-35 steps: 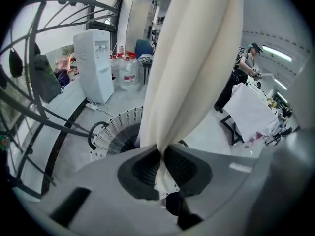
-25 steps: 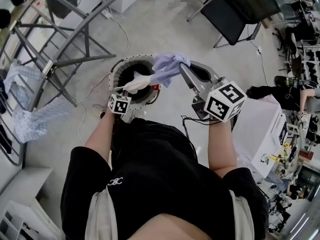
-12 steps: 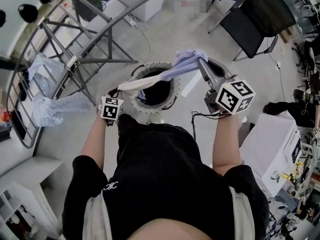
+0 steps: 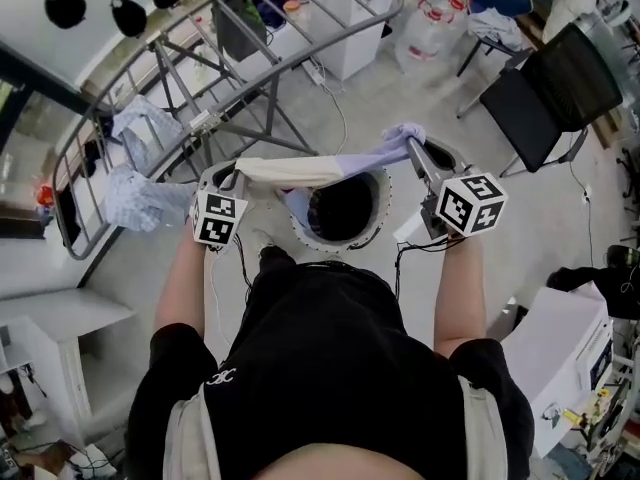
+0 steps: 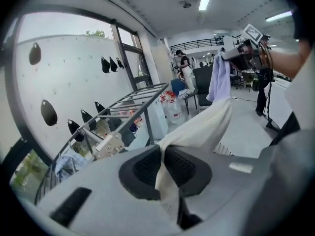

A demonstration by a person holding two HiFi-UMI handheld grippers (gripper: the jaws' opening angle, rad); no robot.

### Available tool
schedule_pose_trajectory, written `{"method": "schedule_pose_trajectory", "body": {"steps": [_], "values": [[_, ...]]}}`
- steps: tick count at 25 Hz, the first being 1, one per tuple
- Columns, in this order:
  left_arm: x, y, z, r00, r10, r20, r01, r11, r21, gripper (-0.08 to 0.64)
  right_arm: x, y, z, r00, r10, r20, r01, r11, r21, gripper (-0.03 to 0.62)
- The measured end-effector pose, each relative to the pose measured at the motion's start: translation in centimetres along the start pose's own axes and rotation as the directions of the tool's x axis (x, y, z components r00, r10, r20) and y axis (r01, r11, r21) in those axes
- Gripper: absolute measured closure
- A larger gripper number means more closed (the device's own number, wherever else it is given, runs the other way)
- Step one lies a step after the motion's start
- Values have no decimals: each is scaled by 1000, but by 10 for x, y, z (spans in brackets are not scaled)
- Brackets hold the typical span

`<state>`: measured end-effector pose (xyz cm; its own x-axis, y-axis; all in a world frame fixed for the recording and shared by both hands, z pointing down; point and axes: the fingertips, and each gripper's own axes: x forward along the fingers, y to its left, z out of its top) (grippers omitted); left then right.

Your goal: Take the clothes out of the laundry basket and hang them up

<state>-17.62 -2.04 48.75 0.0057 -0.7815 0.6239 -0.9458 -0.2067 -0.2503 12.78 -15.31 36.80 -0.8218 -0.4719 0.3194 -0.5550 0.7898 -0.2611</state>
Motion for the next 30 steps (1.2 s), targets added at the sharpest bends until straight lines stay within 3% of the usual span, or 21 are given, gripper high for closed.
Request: {"method": "schedule_pose_trajectory", "body": {"steps": [7,15,20,24,30], "values": [[-60,33,45,991,116,65,-119,992,47,529,27,25,33,996,85,-14,-86,984,-156,563],[-124,86,115,944,275,184,-288,956,52,529,61,52,96,987,156,37,-138,943,-302,563],[-151,130,151,897,368,245,-402,909,108,529,92,63,147,979,179,96,-126,906,-404,563],[-161,172,178,848,449,282,-510,836,201,528,125,68,187,975,183,124,-106,880,-463,563],[-158,243,207,820,479,314,-558,793,245,528,192,74,240,976,152,154,-47,843,-536,563]]}}
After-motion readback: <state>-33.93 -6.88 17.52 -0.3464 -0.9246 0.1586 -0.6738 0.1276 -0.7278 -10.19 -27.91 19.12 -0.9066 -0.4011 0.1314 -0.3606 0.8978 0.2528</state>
